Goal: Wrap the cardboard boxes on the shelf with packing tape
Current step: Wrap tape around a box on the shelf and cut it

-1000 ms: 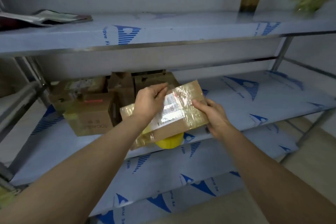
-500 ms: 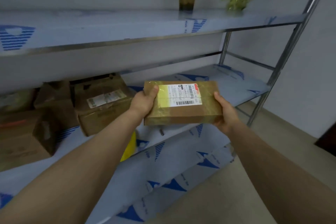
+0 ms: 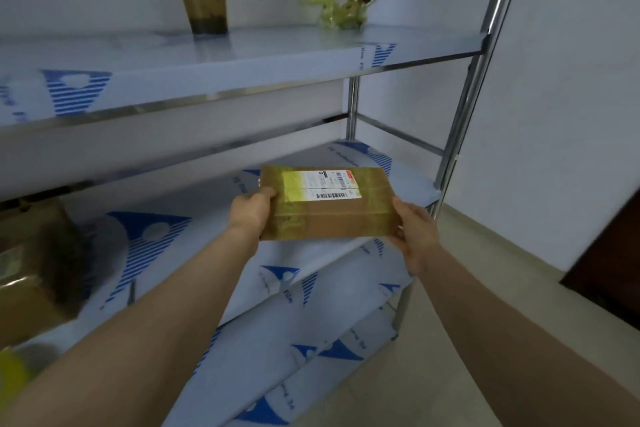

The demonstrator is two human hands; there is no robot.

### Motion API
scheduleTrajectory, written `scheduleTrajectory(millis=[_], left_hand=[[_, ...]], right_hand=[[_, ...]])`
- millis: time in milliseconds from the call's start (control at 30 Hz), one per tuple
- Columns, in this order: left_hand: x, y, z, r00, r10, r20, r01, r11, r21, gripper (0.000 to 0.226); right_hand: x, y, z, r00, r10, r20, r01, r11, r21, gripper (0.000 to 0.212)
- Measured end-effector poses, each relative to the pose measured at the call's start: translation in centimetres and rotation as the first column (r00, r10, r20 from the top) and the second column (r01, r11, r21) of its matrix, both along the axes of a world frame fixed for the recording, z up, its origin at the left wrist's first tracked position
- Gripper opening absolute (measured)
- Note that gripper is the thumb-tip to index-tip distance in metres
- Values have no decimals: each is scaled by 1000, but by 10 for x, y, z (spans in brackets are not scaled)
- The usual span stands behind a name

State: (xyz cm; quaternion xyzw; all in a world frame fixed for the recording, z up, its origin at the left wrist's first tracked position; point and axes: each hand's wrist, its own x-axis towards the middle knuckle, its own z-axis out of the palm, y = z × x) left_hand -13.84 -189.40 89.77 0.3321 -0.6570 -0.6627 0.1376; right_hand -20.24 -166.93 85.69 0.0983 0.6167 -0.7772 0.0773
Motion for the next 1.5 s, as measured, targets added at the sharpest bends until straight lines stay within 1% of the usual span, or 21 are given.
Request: scheduleTrajectory(millis=[100,233,300,400,467,533,633,667,700,767,867,900,1000,1033,1133,1200,1300,1367,1400,1433,1500], left_hand=[[-37,24,-7,1000,5,0,-5,1000,-15,16],[-88,40,-13,997,76,7,-76,997,7,15],[-117,42,-17,994,106,15,-106,994,4,21],[-169,40,-25,986,168,14,-168,986,-16,28],[-203,39,-31,979,201,33,-201,980,-16,44],[-233,39,-37,973,224,48,-224,974,6,53],[-265,43,-49,970,236,65,-236,972,-18,50],[-270,47,-51,967,248,65,-247,969,-18,49],[-276,49,-55,962,262,79,-261,965,-27,52],[-280,53,-60,953,264,149,-256,964,-73,60],[-289,57,-69,953,265,148,-256,964,-76,42],[-293,58,-72,949,267,169,-255,963,-92,37],[-304,65,-78,931,313,185,-296,948,-116,28],[-309,68,-80,926,319,200,-295,945,-142,29],[-322,74,-87,859,333,389,-255,937,-238,46],[-332,79,-85,865,344,366,-301,938,-172,43],[-349,87,-77,890,385,243,-404,914,30,31],[-359,92,-76,892,412,187,-434,895,102,35],[-365,92,-78,888,436,144,-454,881,133,43],[-371,91,-82,879,460,126,-475,868,147,56],[-392,68,-122,838,520,166,-541,832,127,80]], right_hand=[[-35,17,-6,1000,-17,-6,17,998,68,18],[-81,30,-10,1000,7,-23,-4,991,133,20],[-109,32,-9,999,43,-16,-40,990,137,21],[-157,32,-4,998,51,21,-53,990,130,11],[-188,32,1,997,73,36,-78,983,165,7],[-217,32,6,992,114,46,-121,975,187,5],[-250,35,8,986,156,59,-166,954,249,12],[-259,36,7,984,168,62,-178,951,253,10],[-268,37,4,981,181,69,-192,949,251,5],[-286,36,-2,975,208,84,-223,941,253,10],[-309,31,-12,960,259,108,-279,923,264,7],[-316,28,-15,954,277,112,-297,915,272,3],[-341,24,-28,943,302,143,-331,903,274,4],[-349,24,-31,940,302,155,-335,903,269,5],[-375,24,-39,934,305,187,-346,903,256,6],[-389,22,-43,922,324,212,-368,903,220,6],[-405,15,-44,912,346,220,-376,920,113,23],[-411,10,-41,907,380,181,-388,921,11,43],[-413,8,-40,904,397,161,-399,917,-22,57],[-413,5,-41,899,418,134,-420,907,-13,64],[-410,1,-43,877,475,69,-480,867,135,62]])
